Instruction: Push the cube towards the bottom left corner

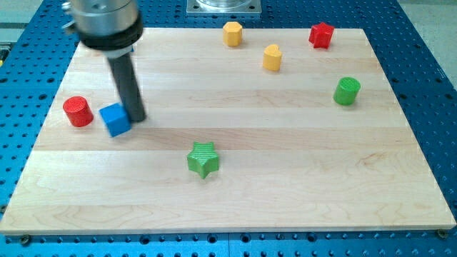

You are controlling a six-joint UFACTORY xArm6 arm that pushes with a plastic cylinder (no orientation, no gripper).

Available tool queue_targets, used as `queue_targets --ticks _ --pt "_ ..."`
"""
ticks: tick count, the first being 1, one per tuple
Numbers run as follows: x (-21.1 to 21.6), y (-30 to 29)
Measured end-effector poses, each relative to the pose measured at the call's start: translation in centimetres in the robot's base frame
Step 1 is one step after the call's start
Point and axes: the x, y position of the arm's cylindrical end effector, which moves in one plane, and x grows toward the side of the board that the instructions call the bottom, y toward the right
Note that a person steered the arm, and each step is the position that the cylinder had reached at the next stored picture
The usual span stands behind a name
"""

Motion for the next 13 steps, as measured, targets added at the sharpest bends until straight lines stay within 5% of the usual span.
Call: queue_targets --ticks 1,4,6,11,13 --pt "6.6 -5.1" --pt "1.3 -8.0" --pt "8.0 -6.4" --pt "7.4 -13.9" --pt "8.9 -8.8"
